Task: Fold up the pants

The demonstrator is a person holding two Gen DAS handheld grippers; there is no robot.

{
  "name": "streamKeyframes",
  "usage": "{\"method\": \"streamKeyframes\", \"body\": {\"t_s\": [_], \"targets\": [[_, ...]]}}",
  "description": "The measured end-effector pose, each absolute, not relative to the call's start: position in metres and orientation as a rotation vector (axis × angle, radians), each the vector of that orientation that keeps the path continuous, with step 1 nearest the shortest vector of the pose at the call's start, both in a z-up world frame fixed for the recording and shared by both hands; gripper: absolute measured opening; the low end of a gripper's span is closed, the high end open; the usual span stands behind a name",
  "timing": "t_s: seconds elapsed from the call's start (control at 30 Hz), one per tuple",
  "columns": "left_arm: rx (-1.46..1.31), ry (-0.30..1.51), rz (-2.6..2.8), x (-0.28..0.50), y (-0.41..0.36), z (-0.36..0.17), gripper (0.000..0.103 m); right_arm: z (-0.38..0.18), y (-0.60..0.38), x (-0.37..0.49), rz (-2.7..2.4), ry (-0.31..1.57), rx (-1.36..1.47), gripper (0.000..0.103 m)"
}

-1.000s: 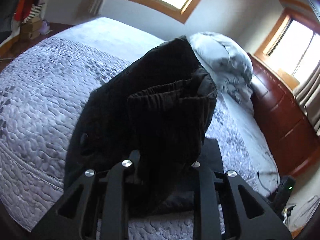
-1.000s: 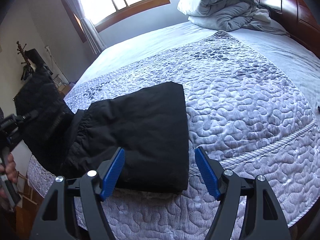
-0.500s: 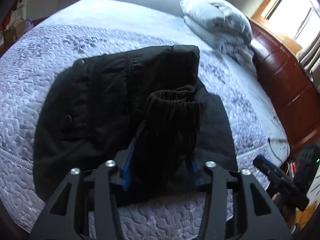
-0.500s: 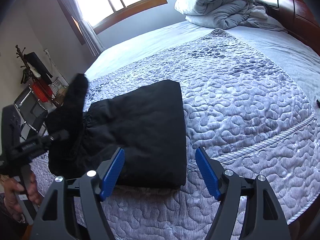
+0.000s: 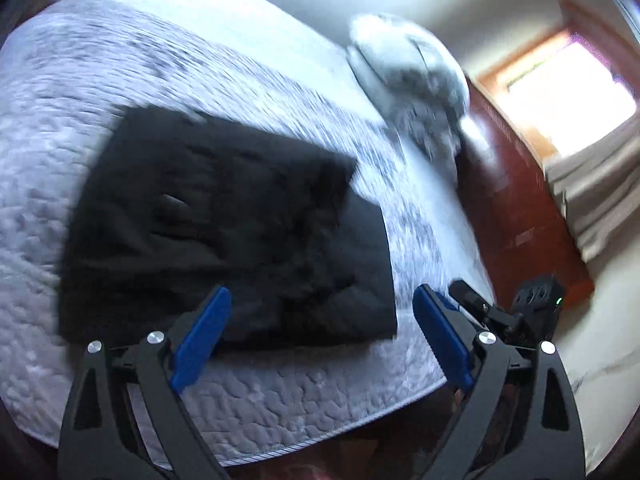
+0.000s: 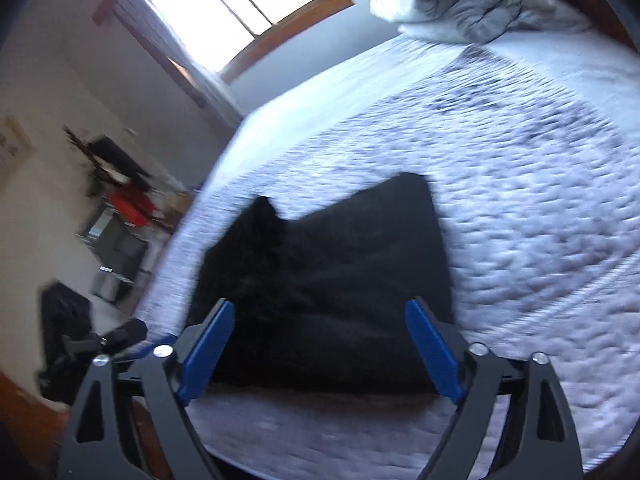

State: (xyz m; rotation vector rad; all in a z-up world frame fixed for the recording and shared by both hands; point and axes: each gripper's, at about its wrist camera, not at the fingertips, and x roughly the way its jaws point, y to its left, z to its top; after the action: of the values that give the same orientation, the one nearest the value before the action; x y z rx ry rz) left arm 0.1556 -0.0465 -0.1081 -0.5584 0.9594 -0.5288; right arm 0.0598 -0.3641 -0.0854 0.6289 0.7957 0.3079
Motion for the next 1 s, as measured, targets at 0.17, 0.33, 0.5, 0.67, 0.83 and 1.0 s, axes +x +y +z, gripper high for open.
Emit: {"method": "streamKeyframes", "body": {"t_s": [0.17,0.33,0.5,0.67,0.83,1.0], "targets": [[-0.495,0.928,-0.292,0.161,0.008,-0.113,0.094,-0.091,-0.331,0.103,0.474,0.868,0.687,0.090],[-0.486,0.990,-0.171,0.173,0.044,-0.138,0.094,-0.114,-0.308,0.136,0.484,0.967,0.715,0.090],[-0.509,1.032,-0.123,0.178,0.060,-0.158,0.094,-0.132,-0.305,0.150,0.491,1.021,0.744,0.091],[-0.528,1.056,-0.108,0.175,0.069,-0.169,0.094,-0.155,-0.293,0.164,0.546,1.081,0.783,0.092],[-0.538,1.072,-0.107,0.174,0.071,-0.173,0.095,-0.162,-0.271,0.174,0.628,1.085,0.796,0.080],[-0.540,1.090,-0.104,0.171,0.071,-0.176,0.095,-0.167,-0.268,0.178,0.608,1.063,0.814,0.036]]}}
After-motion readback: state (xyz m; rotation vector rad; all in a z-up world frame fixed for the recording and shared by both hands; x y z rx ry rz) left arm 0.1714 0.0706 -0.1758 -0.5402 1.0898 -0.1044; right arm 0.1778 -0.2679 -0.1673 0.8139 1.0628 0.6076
